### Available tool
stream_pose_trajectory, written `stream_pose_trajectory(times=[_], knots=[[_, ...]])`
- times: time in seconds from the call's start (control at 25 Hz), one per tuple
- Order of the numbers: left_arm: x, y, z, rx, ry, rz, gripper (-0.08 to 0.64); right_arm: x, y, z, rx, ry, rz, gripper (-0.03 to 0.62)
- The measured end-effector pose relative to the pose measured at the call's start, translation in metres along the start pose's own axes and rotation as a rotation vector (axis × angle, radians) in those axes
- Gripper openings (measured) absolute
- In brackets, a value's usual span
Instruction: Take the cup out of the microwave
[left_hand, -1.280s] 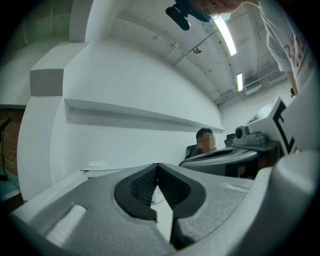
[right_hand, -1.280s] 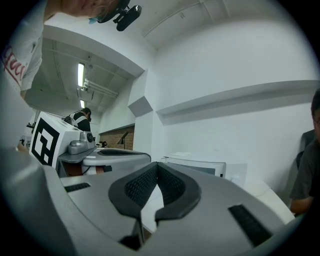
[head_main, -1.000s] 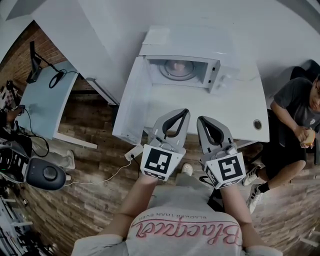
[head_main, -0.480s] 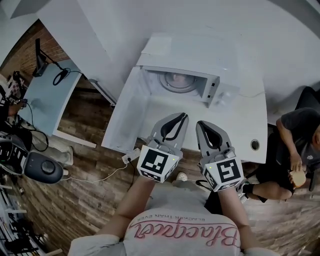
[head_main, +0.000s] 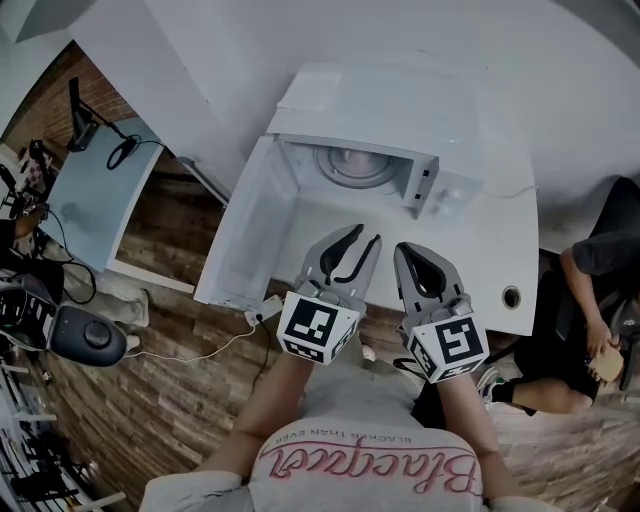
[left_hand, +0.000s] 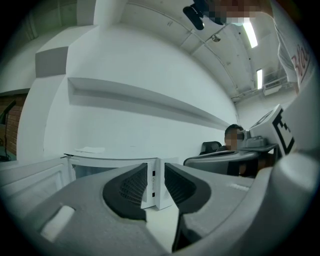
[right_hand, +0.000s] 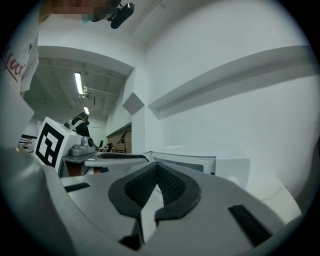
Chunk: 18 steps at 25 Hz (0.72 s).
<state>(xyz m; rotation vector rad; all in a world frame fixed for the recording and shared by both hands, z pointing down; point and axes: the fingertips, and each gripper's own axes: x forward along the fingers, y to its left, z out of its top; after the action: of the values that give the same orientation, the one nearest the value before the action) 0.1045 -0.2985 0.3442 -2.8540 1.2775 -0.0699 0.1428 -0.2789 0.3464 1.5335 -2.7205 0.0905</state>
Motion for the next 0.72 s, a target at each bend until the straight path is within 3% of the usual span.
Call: stream_pose_trajectory(times=[0.4, 0.72], knots=[[0.032, 0.022, -0.005, 0.011, -0.002, 0.011, 0.091, 0.021, -0.024, -0.007, 0.018, 0.016, -0.016, 0.009], [0.06, 0.055, -0.034, -0.008, 0.04, 0.03, 0.091, 0.05, -0.039, -0.019, 0.03, 0.046, -0.015, 0.009]])
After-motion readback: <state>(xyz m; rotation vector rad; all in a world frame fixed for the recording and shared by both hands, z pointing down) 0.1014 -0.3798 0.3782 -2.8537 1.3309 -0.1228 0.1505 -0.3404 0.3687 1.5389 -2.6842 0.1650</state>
